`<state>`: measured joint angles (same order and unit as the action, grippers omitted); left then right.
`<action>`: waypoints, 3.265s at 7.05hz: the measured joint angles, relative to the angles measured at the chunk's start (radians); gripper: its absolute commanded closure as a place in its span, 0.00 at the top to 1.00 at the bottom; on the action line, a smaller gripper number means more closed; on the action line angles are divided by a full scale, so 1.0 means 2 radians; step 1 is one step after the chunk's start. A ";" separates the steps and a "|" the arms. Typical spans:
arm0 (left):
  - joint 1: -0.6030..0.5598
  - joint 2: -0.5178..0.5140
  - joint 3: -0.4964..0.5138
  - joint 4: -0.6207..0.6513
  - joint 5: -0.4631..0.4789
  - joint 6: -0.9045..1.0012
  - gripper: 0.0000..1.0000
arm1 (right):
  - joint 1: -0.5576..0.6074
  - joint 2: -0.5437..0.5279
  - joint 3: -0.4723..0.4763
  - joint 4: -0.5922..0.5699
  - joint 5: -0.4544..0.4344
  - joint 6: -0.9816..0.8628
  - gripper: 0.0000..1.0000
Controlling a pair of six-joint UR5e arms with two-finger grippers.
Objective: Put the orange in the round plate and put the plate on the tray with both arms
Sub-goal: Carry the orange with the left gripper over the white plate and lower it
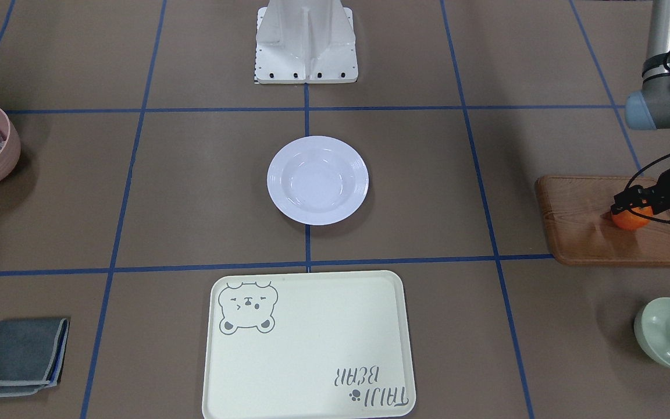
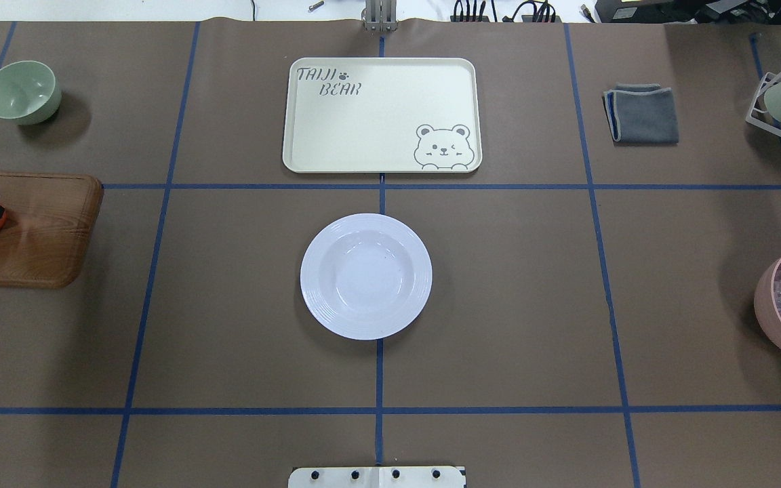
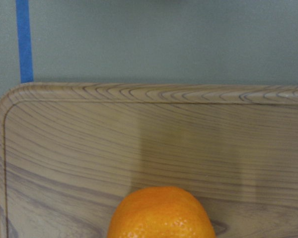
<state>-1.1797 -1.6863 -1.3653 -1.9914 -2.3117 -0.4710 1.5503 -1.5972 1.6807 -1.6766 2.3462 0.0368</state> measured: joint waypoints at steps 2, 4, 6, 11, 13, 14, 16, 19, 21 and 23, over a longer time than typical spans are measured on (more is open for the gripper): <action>0.000 0.000 0.001 -0.005 0.000 0.000 0.19 | 0.000 0.000 -0.002 0.000 0.001 0.000 1.00; 0.001 -0.002 -0.003 -0.006 -0.001 0.000 0.00 | 0.000 0.002 -0.009 0.000 0.002 -0.001 1.00; 0.001 -0.013 -0.027 0.009 -0.003 -0.002 0.00 | 0.000 0.004 -0.012 0.000 0.003 -0.001 1.00; 0.039 -0.210 -0.121 0.276 -0.005 -0.118 0.00 | 0.000 0.005 -0.011 0.001 0.014 -0.002 1.00; 0.119 -0.272 -0.138 0.281 0.000 -0.299 0.00 | 0.000 0.006 -0.010 0.001 0.015 -0.001 1.00; 0.161 -0.296 -0.140 0.274 0.013 -0.364 0.00 | 0.000 0.006 -0.009 0.001 0.015 -0.001 1.00; 0.251 -0.324 -0.129 0.235 0.076 -0.458 0.00 | 0.000 0.007 -0.007 0.001 0.017 -0.001 1.00; 0.314 -0.348 -0.071 0.183 0.126 -0.494 0.00 | 0.000 0.007 -0.004 0.001 0.036 -0.001 1.00; 0.326 -0.351 -0.062 0.177 0.129 -0.496 0.00 | 0.000 0.007 -0.003 0.002 0.038 -0.001 1.00; 0.328 -0.352 -0.060 0.176 0.130 -0.495 0.00 | 0.000 0.009 -0.004 0.001 0.038 -0.001 1.00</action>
<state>-0.5229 -2.3912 -1.4849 -1.6385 -2.0525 -1.4610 1.5503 -1.5799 1.6729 -1.6738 2.4225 0.0356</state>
